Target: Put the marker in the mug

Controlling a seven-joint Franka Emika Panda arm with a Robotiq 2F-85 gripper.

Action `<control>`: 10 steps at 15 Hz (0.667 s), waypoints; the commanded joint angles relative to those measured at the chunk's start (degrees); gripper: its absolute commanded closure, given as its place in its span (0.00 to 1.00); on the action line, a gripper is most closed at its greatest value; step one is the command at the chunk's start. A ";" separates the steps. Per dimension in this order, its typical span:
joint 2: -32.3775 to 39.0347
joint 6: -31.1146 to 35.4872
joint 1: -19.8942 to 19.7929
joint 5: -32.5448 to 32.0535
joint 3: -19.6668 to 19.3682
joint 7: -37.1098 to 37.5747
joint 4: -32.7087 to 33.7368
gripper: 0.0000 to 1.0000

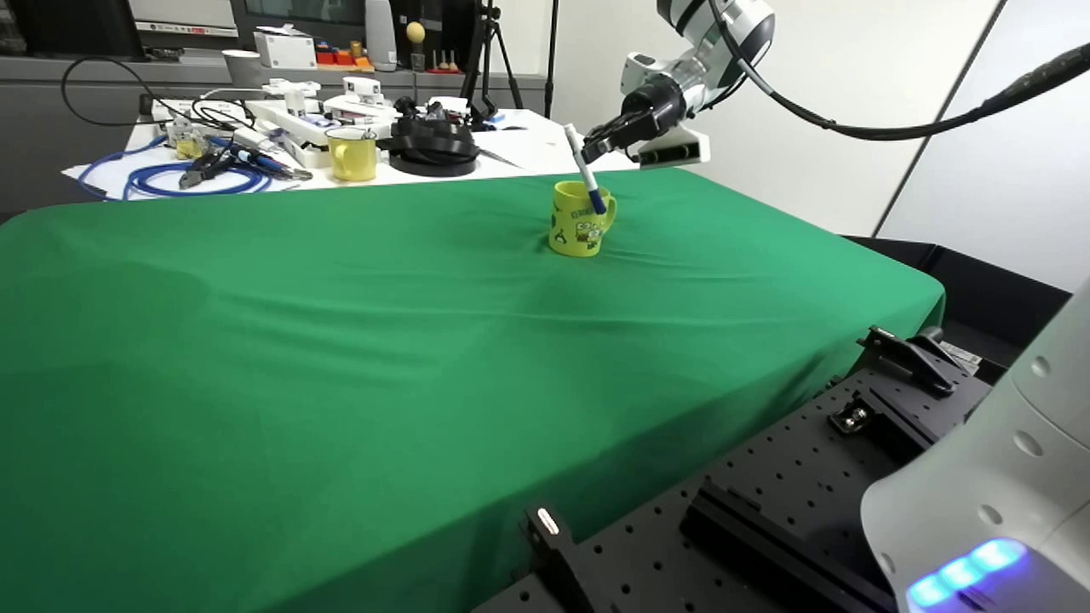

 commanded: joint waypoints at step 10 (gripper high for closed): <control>0.78 -5.71 0.29 0.66 -0.50 5.65 9.40 0.96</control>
